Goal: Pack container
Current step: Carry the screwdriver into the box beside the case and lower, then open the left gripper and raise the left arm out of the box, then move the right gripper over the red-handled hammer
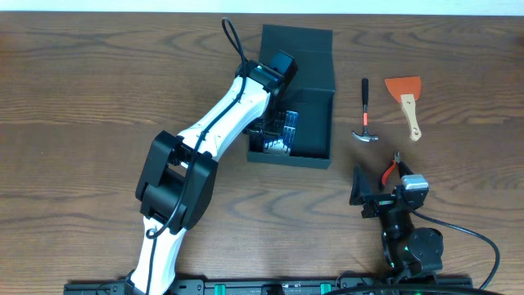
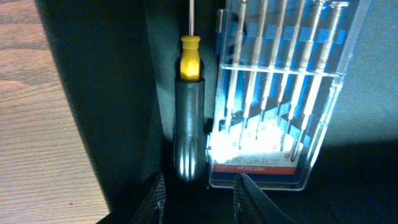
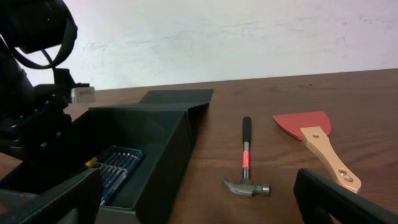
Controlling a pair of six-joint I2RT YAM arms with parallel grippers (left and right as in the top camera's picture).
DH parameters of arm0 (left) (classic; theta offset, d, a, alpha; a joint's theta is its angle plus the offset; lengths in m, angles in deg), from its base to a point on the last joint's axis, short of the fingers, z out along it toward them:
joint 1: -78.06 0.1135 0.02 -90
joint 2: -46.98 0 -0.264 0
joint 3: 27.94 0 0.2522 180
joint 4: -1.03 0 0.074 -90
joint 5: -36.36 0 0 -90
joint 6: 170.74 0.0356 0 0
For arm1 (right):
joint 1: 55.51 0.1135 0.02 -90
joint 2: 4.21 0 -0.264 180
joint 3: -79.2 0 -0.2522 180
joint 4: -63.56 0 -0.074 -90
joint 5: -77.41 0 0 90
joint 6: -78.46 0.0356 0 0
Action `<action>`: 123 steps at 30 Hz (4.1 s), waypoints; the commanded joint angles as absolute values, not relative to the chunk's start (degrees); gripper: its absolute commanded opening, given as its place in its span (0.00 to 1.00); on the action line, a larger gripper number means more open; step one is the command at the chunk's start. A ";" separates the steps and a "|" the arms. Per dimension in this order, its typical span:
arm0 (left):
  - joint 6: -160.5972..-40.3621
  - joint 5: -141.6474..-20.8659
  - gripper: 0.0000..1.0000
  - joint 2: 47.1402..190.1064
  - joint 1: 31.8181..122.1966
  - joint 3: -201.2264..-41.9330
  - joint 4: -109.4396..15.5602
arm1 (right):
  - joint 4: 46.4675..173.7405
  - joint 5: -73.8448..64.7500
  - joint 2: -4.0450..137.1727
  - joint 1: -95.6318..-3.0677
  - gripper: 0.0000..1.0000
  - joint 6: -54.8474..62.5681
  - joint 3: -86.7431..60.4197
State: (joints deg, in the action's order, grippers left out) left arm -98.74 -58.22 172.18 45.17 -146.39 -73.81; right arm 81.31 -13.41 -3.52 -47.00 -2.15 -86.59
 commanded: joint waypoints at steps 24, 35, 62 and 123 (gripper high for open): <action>-96.51 -42.15 0.83 141.43 54.11 -156.33 -73.55 | 81.50 -13.19 -3.89 -47.44 0.99 -3.00 -86.74; -97.52 -39.40 0.99 136.21 68.49 -156.33 -78.07 | 81.48 -13.19 -3.89 -47.44 0.99 -3.00 -86.74; -97.54 -39.42 0.99 136.29 70.11 -156.31 -79.34 | 111.60 -31.64 20.92 -47.46 0.99 -2.72 -50.83; -97.54 -39.40 0.99 136.29 70.11 -156.31 -79.34 | 120.67 -19.62 101.35 -54.96 0.99 -1.34 -16.80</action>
